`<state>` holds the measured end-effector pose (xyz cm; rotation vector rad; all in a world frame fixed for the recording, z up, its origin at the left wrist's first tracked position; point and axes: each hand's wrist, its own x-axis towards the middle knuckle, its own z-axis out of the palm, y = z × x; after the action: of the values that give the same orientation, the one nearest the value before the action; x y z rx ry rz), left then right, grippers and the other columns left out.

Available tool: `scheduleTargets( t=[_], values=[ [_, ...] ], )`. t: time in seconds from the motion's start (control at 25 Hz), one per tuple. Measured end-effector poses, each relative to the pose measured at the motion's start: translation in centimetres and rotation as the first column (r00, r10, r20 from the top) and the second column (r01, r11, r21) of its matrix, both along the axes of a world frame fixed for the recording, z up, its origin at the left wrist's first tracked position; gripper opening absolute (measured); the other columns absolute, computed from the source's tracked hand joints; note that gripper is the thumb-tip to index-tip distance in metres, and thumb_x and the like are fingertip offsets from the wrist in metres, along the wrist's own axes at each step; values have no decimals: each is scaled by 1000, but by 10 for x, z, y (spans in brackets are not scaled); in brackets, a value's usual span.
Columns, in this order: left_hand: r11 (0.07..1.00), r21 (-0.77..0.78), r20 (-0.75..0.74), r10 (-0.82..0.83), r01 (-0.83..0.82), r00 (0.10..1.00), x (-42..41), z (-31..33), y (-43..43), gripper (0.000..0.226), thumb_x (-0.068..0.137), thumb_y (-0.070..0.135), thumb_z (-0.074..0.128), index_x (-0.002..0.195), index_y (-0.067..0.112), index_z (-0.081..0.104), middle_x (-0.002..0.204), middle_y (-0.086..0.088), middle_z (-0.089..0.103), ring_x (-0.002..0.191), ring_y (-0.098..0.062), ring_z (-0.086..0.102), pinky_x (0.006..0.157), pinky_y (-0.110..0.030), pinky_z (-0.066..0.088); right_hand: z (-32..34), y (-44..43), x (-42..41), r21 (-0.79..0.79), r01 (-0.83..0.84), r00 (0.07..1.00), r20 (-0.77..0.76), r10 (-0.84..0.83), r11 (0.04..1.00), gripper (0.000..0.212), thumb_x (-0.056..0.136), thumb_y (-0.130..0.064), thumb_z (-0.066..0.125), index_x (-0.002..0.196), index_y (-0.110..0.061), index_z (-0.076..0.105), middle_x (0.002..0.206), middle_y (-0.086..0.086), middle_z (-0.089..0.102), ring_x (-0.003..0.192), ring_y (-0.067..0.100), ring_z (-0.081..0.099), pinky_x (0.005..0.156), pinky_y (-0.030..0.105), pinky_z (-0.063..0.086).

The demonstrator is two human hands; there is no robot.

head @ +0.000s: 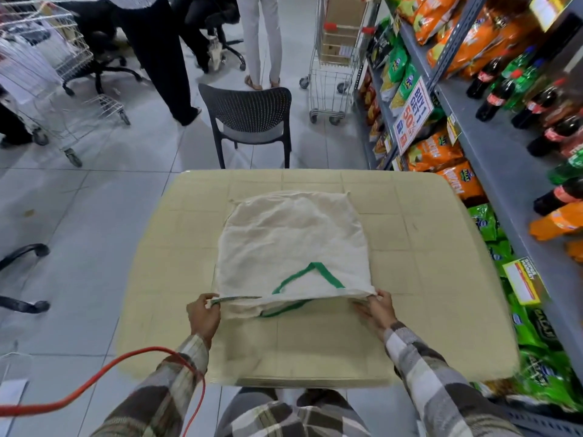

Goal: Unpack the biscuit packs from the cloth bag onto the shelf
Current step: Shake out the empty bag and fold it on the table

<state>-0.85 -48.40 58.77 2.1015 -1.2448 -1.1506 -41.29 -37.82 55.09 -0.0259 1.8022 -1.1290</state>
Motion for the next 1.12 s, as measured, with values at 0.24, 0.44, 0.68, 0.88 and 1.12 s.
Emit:
scheduleTargets(
  t=[0.24, 0.44, 0.68, 0.88, 1.12],
  values=[
    [961, -87, 190, -242, 262, 951, -8, 18, 7, 39, 69, -23, 45, 83, 9, 64, 104, -12, 44, 97, -25, 44, 85, -27, 36, 42, -7, 28, -167, 101, 993, -42, -109, 981, 24, 91, 7, 60, 109, -9, 54, 83, 8, 62, 66, 16, 56, 52, 16, 54],
    [909, -56, 289, -382, 414, 878, -3, 19, 6, 20, 72, -1, 71, 70, 10, 54, 85, -7, 46, 76, -25, 48, 62, -25, 33, 45, -17, 28, -146, -44, 940, -341, -9, 988, 21, 86, -2, 68, 80, -21, 61, 73, 1, 60, 70, 18, 55, 69, 34, 52],
    [946, -208, 244, -194, 247, 950, 2, 24, 11, 28, 76, -11, 54, 69, 10, 37, 66, -8, 43, 63, -26, 39, 53, -33, 23, 42, -1, 20, 14, -152, 763, -634, 126, 988, 30, 75, 16, 46, 82, -13, 49, 87, 11, 56, 81, 29, 55, 75, 37, 49],
    [846, -215, 295, -420, 488, 858, 37, 12, 38, 46, 59, -28, 50, 89, 6, 54, 114, -10, 44, 92, -25, 51, 73, -29, 42, 49, 58, 10, 271, -513, 420, -748, 514, 814, 39, 81, 17, 47, 91, -20, 54, 106, -4, 44, 79, 20, 55, 69, 32, 48],
    [523, -21, 333, -800, 852, 500, 97, -20, 81, 46, 78, -5, 70, 105, 32, 69, 131, 5, 44, 102, -14, 60, 85, -6, 44, 27, 125, -15, 274, -774, 249, -696, 673, 570, 53, 80, 12, 55, 87, -38, 71, 104, -13, 56, 98, 0, 60, 84, 20, 50]
  ],
)
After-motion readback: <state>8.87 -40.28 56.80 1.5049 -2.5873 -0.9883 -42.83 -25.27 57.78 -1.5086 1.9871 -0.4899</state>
